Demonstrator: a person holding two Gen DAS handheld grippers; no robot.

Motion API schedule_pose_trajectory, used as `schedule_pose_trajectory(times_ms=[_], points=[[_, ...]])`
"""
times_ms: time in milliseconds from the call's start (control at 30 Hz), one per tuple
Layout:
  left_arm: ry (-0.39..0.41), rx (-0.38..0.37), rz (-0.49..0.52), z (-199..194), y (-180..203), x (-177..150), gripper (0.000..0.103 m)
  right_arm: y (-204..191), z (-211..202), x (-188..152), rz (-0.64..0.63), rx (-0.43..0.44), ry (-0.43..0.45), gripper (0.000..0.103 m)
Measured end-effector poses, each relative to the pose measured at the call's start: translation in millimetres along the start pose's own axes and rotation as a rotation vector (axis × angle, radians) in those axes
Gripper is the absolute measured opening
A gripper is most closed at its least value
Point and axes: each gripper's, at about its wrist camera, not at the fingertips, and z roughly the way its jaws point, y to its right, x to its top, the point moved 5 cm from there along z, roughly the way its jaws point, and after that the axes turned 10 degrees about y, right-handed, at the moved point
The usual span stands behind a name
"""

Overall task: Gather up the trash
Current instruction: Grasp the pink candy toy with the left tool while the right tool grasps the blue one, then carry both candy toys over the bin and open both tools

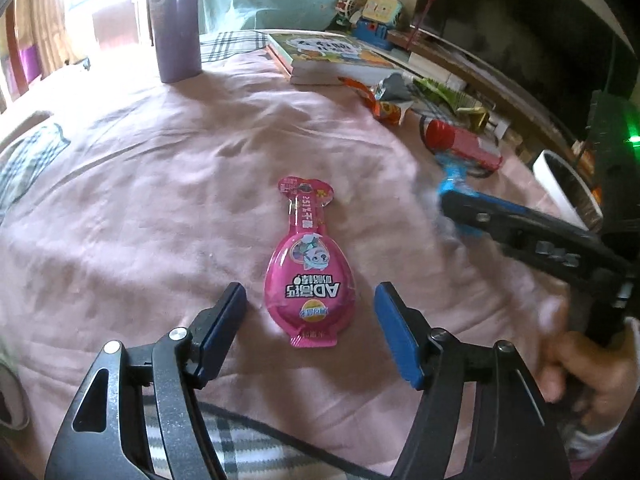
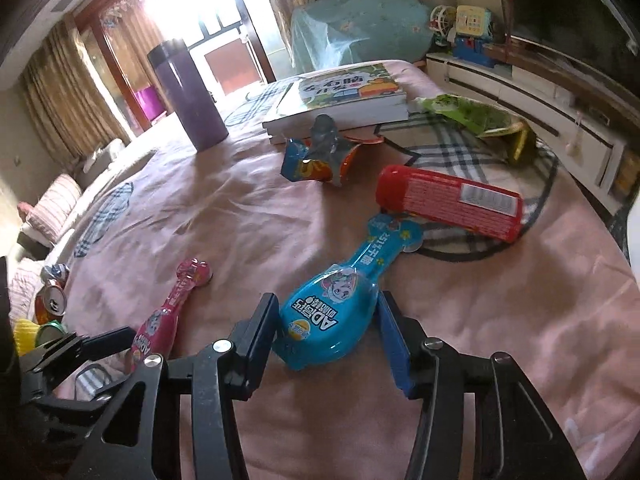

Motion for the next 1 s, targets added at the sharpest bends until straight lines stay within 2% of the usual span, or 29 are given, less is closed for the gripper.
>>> schedule_pose_trajectory(times_ms=[67, 133, 233, 533, 733, 1000], points=[[0.008, 0.016, 0.016, 1, 1, 1, 0.046, 4, -8, -2, 0.016, 0.018, 0.005, 0.051], [0.011, -0.004, 0.0, 0, 3, 2, 0.046, 6, -18, -3, 0.015, 0.033, 0.011, 0.047], [0.016, -0.019, -0.006, -3, 12, 1, 0.046, 12, -33, -6, 0.028, 0.059, 0.017, 0.047], [0.023, -0.12, -0.053, -17, 64, -1, 0.045, 33, -69, -12, 0.025, 0.094, 0.034, 0.047], [0.026, -0.153, -0.039, -20, 103, 1, 0.045, 61, -96, -12, 0.049, 0.102, 0.073, 0.047], [0.025, -0.193, 0.036, -21, 162, 9, 0.045, 110, -130, -13, 0.117, 0.085, 0.131, 0.047]])
